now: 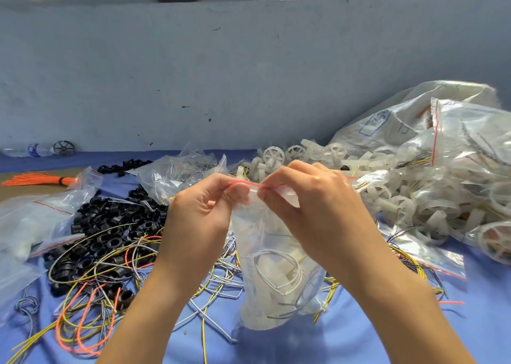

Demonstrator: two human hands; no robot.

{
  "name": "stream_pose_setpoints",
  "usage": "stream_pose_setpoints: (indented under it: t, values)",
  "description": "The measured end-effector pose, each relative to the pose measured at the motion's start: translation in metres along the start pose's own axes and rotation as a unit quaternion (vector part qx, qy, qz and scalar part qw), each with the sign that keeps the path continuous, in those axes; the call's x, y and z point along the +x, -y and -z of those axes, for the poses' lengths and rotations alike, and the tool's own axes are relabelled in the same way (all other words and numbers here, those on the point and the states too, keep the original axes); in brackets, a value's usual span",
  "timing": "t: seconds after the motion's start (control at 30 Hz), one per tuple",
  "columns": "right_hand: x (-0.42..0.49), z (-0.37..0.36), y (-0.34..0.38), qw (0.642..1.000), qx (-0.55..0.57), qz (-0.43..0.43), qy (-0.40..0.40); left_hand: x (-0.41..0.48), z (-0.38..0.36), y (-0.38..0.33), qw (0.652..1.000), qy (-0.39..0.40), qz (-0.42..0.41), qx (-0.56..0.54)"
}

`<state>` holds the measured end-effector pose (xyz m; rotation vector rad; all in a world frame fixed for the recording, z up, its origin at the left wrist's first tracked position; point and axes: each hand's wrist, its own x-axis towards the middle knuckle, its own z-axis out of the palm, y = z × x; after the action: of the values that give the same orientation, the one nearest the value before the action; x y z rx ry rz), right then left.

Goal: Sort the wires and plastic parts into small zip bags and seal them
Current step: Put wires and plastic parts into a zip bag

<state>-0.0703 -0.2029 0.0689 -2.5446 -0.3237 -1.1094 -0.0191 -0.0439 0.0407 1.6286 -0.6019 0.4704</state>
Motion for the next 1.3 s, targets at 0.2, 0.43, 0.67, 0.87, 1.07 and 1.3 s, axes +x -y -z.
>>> stream_pose_setpoints:
  t: [0.2, 0.43, 0.67, 0.87, 1.07, 1.3]
  values:
    - [-0.002, 0.004, -0.011, 1.0, -0.022, -0.003, -0.003, 0.002, 0.009, 0.006, 0.998, -0.052, 0.013, 0.044]
    - [-0.004, 0.012, -0.027, 1.0, -0.005, -0.008, -0.019, 0.004, 0.021, 0.009, 0.996, -0.075, 0.022, 0.053]
    - [-0.006, 0.023, -0.044, 0.999, 0.009, -0.034, -0.024, 0.006, 0.027, 0.011, 0.994, -0.091, 0.034, 0.048]
    - [-0.007, 0.031, -0.049, 0.996, 0.011, -0.066, -0.058, 0.006, 0.03, 0.01, 0.995, -0.089, 0.035, 0.04]
    - [-0.009, 0.025, -0.048, 0.993, 0.038, -0.082, -0.072, 0.007, 0.03, 0.006, 0.995, -0.067, 0.074, 0.024]
    - [-0.003, 0.01, -0.029, 0.984, 0.144, -0.078, -0.075, -0.003, 0.015, -0.034, 0.977, -0.002, -0.034, 0.213]
